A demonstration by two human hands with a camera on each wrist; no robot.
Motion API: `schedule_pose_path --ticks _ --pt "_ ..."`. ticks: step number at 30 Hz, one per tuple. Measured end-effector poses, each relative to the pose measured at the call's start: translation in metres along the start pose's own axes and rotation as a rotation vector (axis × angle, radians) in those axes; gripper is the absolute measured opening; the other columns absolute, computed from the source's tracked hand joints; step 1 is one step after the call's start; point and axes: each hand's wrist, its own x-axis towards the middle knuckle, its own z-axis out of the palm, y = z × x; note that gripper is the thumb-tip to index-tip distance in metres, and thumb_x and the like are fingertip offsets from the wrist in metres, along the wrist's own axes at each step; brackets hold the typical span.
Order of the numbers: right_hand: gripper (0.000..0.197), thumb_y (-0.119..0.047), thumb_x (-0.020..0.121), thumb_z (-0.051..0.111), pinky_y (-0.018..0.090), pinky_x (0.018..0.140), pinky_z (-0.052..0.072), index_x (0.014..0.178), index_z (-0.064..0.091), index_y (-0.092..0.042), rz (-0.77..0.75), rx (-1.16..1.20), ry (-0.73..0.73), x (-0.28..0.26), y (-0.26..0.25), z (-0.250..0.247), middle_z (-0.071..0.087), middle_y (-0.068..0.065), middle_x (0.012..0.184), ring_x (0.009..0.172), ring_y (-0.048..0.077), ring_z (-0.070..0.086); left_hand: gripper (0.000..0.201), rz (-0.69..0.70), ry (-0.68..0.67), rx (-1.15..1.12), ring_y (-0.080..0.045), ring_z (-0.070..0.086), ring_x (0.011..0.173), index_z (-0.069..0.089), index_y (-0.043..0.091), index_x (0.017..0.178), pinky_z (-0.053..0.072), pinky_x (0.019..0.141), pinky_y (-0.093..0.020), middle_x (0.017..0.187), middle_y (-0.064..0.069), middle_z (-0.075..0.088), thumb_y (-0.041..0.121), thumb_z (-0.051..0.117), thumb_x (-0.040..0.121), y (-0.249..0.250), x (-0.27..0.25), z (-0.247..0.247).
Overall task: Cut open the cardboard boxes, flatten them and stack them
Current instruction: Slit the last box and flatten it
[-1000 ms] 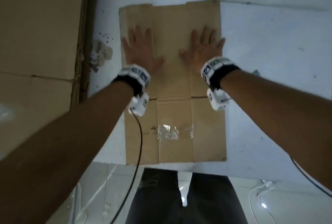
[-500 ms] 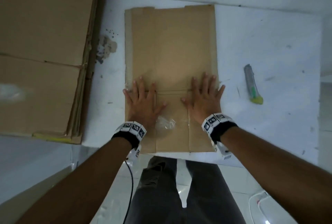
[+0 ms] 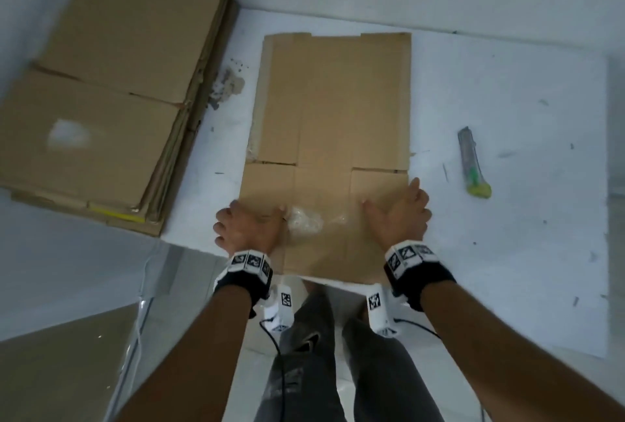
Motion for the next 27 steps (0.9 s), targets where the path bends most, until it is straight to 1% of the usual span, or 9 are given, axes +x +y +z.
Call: schedule_pose_path --ticks 3,7,11,16,19,21,23,25,27 --pt "0.094 -0.051 0.091 0.066 0.050 0.111 0.035 0.160 0.011 -0.018 0.066 0.232 -0.095 0.015 -0.006 -0.020 0.035 0.017 0.158 0.139 0.042 0.040 0.073 0.009 -0.151 -0.118 -0.041 0.054 0.125 0.054 0.004 0.133 0.047 0.103 -0.046 0.136 -0.020 0.057 0.055 0.073 0.085 0.008 0.005 -0.024" --pt "0.051 -0.036 0.098 0.060 0.040 0.103 0.042 0.139 0.051 -0.007 0.024 0.327 -0.171 0.018 0.000 -0.038 0.056 0.018 0.139 0.125 0.038 0.054 0.033 0.329 -0.030 -0.218 -0.040 0.059 0.113 0.053 0.003 0.121 0.047 0.087 -0.041 0.123 -0.019 0.062 0.027 0.060 0.099 0.005 -0.032 -0.067" --pt "0.050 -0.043 0.091 0.062 0.052 0.100 0.049 0.131 0.055 -0.013 -0.001 0.414 -0.176 -0.003 -0.019 -0.041 0.061 0.008 0.121 0.112 0.036 0.060 0.017 0.507 0.092 -0.278 -0.037 0.060 0.085 0.054 0.005 0.108 0.037 0.069 -0.034 0.094 -0.013 0.063 0.018 0.058 0.098 -0.012 -0.064 -0.123" --pt "0.031 -0.031 0.093 0.060 0.049 0.090 0.054 0.123 0.053 -0.028 -0.098 0.591 -0.203 -0.041 -0.101 -0.039 0.066 0.004 0.109 0.098 0.029 0.062 0.022 0.484 0.208 -0.367 -0.030 0.061 0.081 0.054 0.011 0.110 0.049 0.069 -0.039 0.093 -0.006 0.064 0.022 0.061 0.092 -0.035 -0.042 -0.218" --pt "0.031 -0.019 0.094 0.055 0.035 0.073 0.051 0.122 0.050 -0.033 -0.185 0.675 -0.292 -0.064 -0.171 -0.024 0.065 -0.002 0.103 0.090 0.019 0.062 0.034 0.420 0.285 -0.342 -0.031 0.061 0.086 0.054 0.010 0.122 0.046 0.072 -0.036 0.102 -0.009 0.064 0.028 0.062 0.094 -0.057 0.004 -0.276" --pt "0.033 -0.017 0.094 0.053 0.038 0.079 0.053 0.121 0.048 -0.035 -0.224 0.702 -0.343 -0.082 -0.222 -0.007 0.064 -0.003 0.104 0.091 0.019 0.061 0.048 0.382 0.359 -0.301 -0.039 0.061 0.102 0.053 0.006 0.132 0.047 0.082 -0.043 0.115 -0.020 0.065 0.032 0.062 0.092 -0.078 0.051 -0.311" --pt "0.033 -0.016 0.095 0.052 0.041 0.085 0.054 0.123 0.046 -0.033 -0.267 0.673 -0.352 -0.092 -0.270 0.023 0.064 -0.001 0.107 0.091 0.019 0.061 0.048 0.366 0.392 -0.261 -0.042 0.059 0.113 0.050 0.005 0.137 0.046 0.089 -0.048 0.127 -0.024 0.062 0.025 0.062 0.094 -0.100 0.105 -0.340" --pt "0.040 -0.016 0.096 0.053 0.041 0.088 0.054 0.134 0.045 -0.026 -0.280 0.601 -0.341 -0.096 -0.316 0.060 0.064 0.006 0.117 0.099 0.025 0.063 0.048 0.363 0.347 -0.144 -0.044 0.054 0.120 0.048 0.003 0.140 0.045 0.095 -0.052 0.134 -0.026 0.056 0.019 0.061 0.096 -0.118 0.168 -0.355" --pt "0.056 -0.020 0.094 0.058 0.040 0.093 0.051 0.146 0.037 -0.015 -0.228 0.450 -0.320 -0.099 -0.353 0.098 0.058 0.015 0.133 0.115 0.035 0.059 0.054 0.315 0.201 0.125 -0.046 0.048 0.125 0.045 0.004 0.144 0.044 0.102 -0.055 0.139 -0.026 0.049 0.024 0.060 0.096 -0.136 0.230 -0.357"
